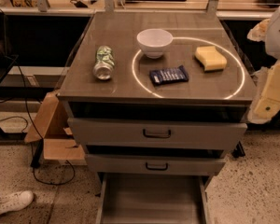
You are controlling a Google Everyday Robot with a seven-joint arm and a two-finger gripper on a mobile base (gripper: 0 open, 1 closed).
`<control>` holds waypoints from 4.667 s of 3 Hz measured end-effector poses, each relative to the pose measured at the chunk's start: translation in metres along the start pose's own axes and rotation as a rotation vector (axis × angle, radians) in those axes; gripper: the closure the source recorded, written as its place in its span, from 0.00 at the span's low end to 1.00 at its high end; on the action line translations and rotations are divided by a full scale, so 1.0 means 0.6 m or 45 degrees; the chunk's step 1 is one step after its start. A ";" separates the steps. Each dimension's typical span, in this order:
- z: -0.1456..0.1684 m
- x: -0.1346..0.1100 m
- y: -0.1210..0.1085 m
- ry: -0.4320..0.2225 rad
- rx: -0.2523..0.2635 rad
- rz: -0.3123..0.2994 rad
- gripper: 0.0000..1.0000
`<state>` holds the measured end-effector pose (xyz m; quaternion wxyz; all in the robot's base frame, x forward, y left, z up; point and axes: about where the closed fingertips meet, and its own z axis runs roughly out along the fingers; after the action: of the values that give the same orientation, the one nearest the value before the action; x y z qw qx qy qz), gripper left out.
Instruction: Close bottom drawer
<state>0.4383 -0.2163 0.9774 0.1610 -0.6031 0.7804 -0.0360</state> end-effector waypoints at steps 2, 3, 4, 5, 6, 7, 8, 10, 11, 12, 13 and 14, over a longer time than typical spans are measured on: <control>0.000 0.000 0.000 0.000 0.000 0.000 0.09; 0.000 0.000 0.000 0.000 0.000 0.000 0.32; 0.000 0.000 0.000 0.000 0.000 0.000 0.55; 0.000 0.000 0.000 0.000 0.000 0.000 0.78; 0.001 0.002 0.001 -0.003 0.015 0.019 0.99; 0.024 0.017 0.019 0.008 0.046 0.088 1.00; 0.099 0.042 0.059 0.046 0.033 0.161 1.00; 0.288 0.081 0.176 0.134 -0.111 0.251 1.00; 0.290 0.084 0.180 0.139 -0.118 0.250 1.00; 0.317 0.098 0.231 0.162 -0.193 0.331 1.00; 0.372 0.121 0.301 0.199 -0.268 0.415 1.00; 0.457 0.143 0.379 0.266 -0.355 0.496 1.00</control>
Offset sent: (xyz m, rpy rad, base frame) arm 0.0000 0.0000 0.0000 0.0000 0.0000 0.0000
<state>0.2885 -0.1990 0.6432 -0.0010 -0.4510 0.8916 0.0415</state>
